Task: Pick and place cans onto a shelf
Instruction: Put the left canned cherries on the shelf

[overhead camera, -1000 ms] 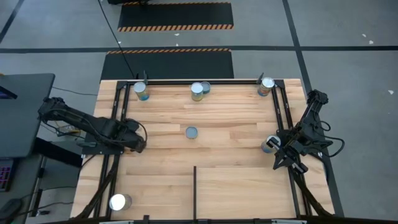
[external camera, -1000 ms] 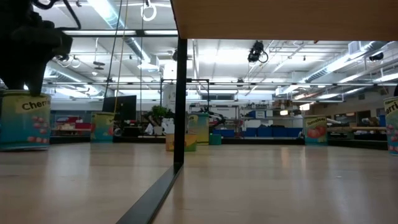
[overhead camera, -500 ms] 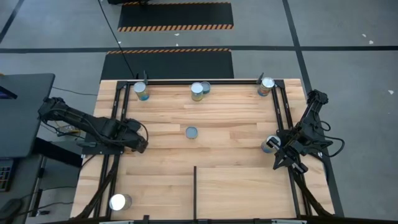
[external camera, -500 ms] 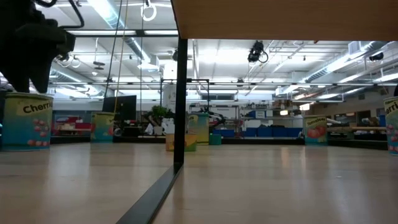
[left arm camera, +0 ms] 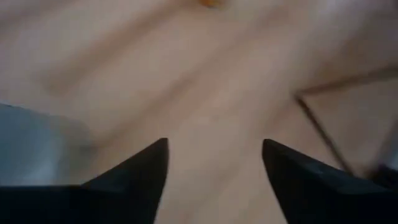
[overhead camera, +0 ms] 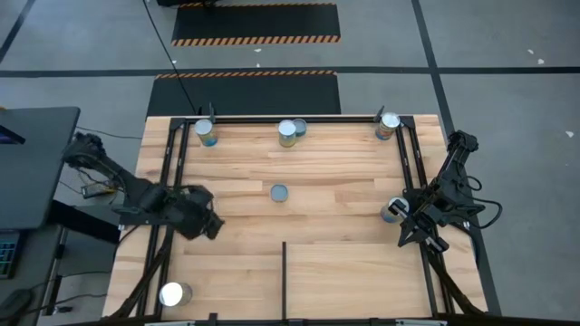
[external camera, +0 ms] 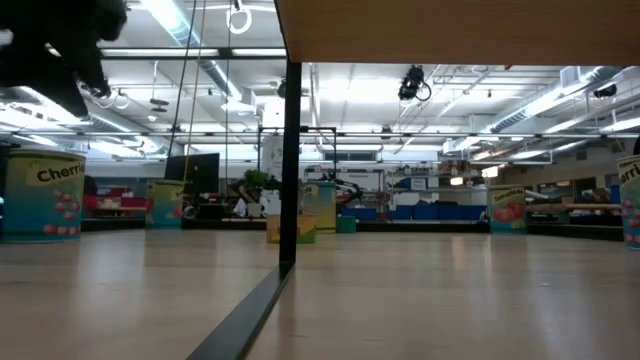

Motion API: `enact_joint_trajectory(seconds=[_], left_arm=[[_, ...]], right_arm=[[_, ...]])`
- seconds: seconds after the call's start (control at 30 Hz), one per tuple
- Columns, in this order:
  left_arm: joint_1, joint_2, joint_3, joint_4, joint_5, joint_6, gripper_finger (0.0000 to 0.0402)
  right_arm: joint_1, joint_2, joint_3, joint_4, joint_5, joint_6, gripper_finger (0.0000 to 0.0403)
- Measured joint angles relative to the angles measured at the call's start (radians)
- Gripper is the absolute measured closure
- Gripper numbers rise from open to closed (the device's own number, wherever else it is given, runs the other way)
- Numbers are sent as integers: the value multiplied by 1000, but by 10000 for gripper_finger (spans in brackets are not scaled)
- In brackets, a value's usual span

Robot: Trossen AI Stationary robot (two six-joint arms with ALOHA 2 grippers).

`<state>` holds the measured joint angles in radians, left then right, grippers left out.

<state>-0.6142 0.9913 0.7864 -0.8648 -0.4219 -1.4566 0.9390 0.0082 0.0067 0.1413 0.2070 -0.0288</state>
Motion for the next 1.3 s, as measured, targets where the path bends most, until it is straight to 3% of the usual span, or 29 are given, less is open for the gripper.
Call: enact_joint_trajectory(seconds=[0.17,0.3,0.47,0.6,0.77,1.07,1.3], left_arm=[[-177,95,0,154,-49,-159,213],[-304,191,20,119,-7,-417,248],[-415,293,152,-250,10,-705,276],[-434,332,196,-480,53,-798,281],[-403,330,113,-491,32,-814,236],[-324,331,-24,-302,-15,-743,77],[-318,331,-25,-405,-50,-817,50]], right_arm=[[0,0,0,0,0,0,387],[0,0,0,0,0,0,387],[0,0,0,0,0,0,387],[0,0,0,0,0,0,387],[0,0,0,0,0,0,387],[0,0,0,0,0,0,387],[0,0,0,0,0,0,387]])
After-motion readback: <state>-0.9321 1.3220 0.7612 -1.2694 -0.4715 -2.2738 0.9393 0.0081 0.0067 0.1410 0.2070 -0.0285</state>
